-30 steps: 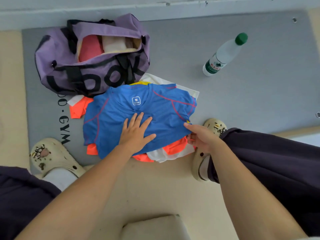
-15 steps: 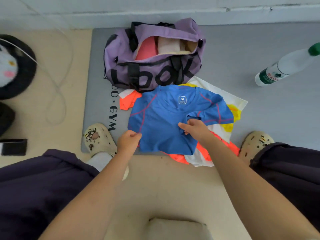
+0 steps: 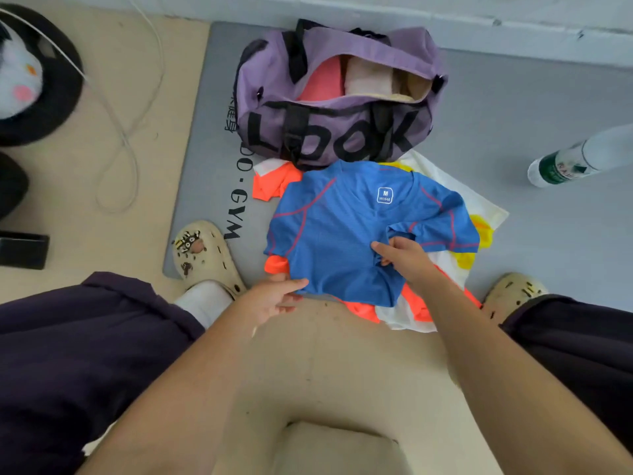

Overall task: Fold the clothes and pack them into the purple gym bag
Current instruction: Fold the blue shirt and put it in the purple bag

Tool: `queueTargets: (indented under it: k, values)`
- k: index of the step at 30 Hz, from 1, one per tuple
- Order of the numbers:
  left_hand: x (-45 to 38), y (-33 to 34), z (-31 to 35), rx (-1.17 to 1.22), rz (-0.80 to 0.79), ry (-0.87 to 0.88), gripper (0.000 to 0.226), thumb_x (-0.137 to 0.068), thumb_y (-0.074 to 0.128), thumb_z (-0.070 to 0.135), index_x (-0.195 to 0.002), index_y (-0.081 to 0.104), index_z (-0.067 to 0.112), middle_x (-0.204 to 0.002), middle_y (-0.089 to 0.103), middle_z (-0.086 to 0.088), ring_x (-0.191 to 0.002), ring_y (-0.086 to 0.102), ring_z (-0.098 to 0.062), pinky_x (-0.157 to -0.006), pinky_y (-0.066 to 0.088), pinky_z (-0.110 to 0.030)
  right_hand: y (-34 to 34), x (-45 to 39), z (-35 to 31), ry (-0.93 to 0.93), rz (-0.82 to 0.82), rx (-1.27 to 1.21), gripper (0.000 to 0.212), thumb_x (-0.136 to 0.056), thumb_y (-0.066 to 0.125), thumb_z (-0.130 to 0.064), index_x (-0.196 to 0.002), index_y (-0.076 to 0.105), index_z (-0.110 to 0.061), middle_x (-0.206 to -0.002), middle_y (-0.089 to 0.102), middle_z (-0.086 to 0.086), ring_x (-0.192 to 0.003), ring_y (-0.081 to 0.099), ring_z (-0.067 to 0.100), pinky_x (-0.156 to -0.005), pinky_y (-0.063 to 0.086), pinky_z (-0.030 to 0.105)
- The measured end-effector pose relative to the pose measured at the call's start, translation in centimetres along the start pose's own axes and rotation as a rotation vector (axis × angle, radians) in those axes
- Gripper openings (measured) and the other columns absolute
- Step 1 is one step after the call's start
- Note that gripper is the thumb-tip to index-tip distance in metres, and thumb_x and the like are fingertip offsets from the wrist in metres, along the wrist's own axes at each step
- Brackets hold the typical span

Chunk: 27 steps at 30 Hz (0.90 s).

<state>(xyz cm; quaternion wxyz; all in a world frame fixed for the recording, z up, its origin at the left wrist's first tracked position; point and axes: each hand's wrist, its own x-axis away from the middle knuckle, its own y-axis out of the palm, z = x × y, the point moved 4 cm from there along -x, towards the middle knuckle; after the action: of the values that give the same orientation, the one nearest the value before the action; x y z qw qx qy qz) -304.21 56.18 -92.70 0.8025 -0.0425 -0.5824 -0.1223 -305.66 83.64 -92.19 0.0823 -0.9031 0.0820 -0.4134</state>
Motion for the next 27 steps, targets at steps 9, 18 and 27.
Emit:
queueTargets:
  k: [9, 18, 27]
  values:
    - [0.2, -0.1, -0.2, 0.033, -0.135, -0.030, 0.028, -0.090, 0.068, 0.022, -0.116, 0.061, 0.017, -0.113, 0.071, -0.009, -0.093, 0.071, -0.021, -0.079, 0.053, -0.032, -0.1, -0.1, 0.1, 0.025, -0.030, -0.012, 0.026, -0.086, 0.071, -0.026, -0.081, 0.055, -0.007, -0.066, 0.054, 0.003, -0.062, 0.052, 0.013, -0.067, 0.042, 0.024]
    - [0.3, -1.9, 2.5, 0.499, -0.121, 0.122, 0.015, -0.085, 0.064, 0.007, -0.097, 0.061, 0.015, -0.100, 0.071, -0.003, -0.078, 0.069, -0.011, -0.060, 0.055, -0.022, -0.3, -0.3, 0.3, 0.065, -0.026, -0.053, 0.031, -0.084, 0.073, -0.031, -0.065, 0.055, -0.014, -0.055, 0.059, -0.007, -0.056, 0.056, 0.006, -0.059, 0.043, 0.018]
    - [2.3, -2.8, 1.9, 0.053, -0.211, -0.117, 0.012, -0.083, 0.072, 0.014, -0.088, 0.062, 0.019, -0.070, 0.058, 0.007, -0.047, 0.038, -0.004, -0.045, 0.036, -0.016, -0.5, 0.3, -0.6, 0.072, -0.042, -0.059, 0.029, -0.085, 0.073, -0.027, -0.067, 0.054, -0.015, -0.062, 0.060, 0.000, -0.059, 0.056, 0.010, -0.056, 0.042, 0.015]
